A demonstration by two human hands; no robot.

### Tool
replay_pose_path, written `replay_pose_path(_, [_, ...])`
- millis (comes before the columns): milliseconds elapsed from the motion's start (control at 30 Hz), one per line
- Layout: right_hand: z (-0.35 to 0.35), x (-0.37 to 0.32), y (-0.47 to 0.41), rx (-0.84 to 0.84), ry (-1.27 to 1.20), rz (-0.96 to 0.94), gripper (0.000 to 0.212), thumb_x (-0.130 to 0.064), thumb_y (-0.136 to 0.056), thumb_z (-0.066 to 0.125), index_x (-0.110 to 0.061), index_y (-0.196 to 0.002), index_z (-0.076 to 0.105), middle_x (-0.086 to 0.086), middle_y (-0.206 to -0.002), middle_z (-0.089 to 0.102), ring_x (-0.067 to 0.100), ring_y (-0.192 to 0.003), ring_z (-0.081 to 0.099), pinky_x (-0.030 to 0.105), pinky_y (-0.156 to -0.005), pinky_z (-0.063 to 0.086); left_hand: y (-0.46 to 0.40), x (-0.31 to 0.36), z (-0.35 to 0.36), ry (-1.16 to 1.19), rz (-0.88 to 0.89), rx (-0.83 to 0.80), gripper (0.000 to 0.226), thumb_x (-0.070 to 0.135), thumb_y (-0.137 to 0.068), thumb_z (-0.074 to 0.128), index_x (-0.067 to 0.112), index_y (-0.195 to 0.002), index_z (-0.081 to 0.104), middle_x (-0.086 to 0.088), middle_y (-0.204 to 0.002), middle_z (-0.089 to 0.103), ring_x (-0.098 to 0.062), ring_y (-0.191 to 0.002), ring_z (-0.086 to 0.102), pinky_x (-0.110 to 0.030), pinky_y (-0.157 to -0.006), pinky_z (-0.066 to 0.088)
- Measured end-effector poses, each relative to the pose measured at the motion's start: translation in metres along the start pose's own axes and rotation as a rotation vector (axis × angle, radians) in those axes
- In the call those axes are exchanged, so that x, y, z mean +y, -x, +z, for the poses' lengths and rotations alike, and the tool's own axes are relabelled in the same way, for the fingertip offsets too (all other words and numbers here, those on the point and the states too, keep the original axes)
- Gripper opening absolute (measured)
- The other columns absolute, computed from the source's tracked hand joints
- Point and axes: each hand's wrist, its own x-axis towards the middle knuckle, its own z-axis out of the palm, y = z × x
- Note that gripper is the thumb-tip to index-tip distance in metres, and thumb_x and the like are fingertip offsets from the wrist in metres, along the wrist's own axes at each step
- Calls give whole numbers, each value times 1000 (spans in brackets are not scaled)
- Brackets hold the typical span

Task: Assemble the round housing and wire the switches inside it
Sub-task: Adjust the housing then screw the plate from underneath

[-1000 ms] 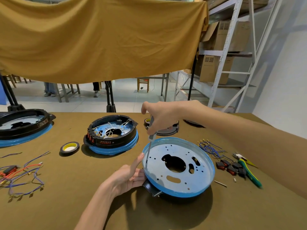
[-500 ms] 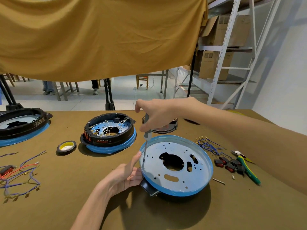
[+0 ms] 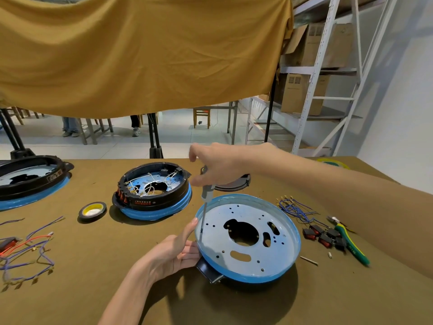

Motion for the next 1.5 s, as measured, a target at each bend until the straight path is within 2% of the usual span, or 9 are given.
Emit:
replay_pose_path(100, [-6,-3,2,-100,-102,-11,51,-25,-94,73,-17,-131,38,6,-87,66,13,-60,66,22,-49,51,-2,0,-1,-5,4,-16,72,73,-76,68,2,-91,61,-8,-71,53,-17,-64,51,-24,-64,54])
replay_pose_path(233, [-1,-10,-1,2,26,-20,42,-43,-100,61,-13,-125,45,6,-89,68,19,-74,73,34,-59,60,-6,-4,-6,-13,7,-20,83,76,-71,70,0,-101,62,-13,-81,58,-21,-73,53,-26,-70,57])
replay_pose_path(400, [-5,-9,-1,-80,-64,-19,38,-31,-97,68,-11,-123,49,7,-81,71,10,-51,68,24,-47,52,-14,-7,-11,-38,4,-11,104,82,-63,74,-7,-116,65,-16,-104,60,-27,-95,52,-35,-95,56])
replay_pose_path(567, [-4,-6,0,-109,-41,0,51,-41,-94,72,-18,-130,46,4,-96,67,18,-75,69,30,-59,58,-14,-7,-12,-22,-16,-36,96,83,-51,82,3,-100,61,-14,-93,54,-25,-83,49,-28,-72,56])
replay_pose_path(733, [2,-5,2,19,99,0,37,-46,-101,59,-15,-120,52,7,-93,71,24,-73,74,35,-60,62,-20,-11,-17,-49,-8,-48,122,82,-54,82,-11,-129,59,-13,-112,54,-29,-102,47,-43,-109,45])
replay_pose_path(833, [-2,-4,5,-68,13,5,52,-41,-95,68,-17,-133,41,9,-107,66,29,-94,70,44,-78,63,-21,-11,-17,-63,-9,-47,117,84,-53,81,-7,-124,63,-15,-108,55,-29,-99,48,-39,-102,50])
replay_pose_path(1000, [2,-6,9,69,149,-15,38,-47,-102,56,-17,-124,47,6,-99,63,22,-80,63,36,-65,53,-13,-7,-19,-122,-26,-46,96,75,-67,76,-8,-115,66,-17,-106,77,-25,-94,76,-30,-75,62])
replay_pose_path(1167, [-8,-3,17,-127,-62,9,52,-34,-92,72,-23,-131,39,8,-102,67,33,-95,68,49,-80,60,-6,-1,-18,-156,-61,-55,93,73,-66,76,-6,-116,69,-21,-108,77,-28,-100,77,-30,-73,63])
replay_pose_path(1500, [-4,-12,28,-68,-2,53,44,-38,-97,65,-19,-130,41,5,-92,68,26,-81,70,35,-61,57,-3,-1,-19,-261,-83,-92,96,77,-66,74,-4,-118,67,-20,-109,77,-28,-102,76,-29,-74,63])
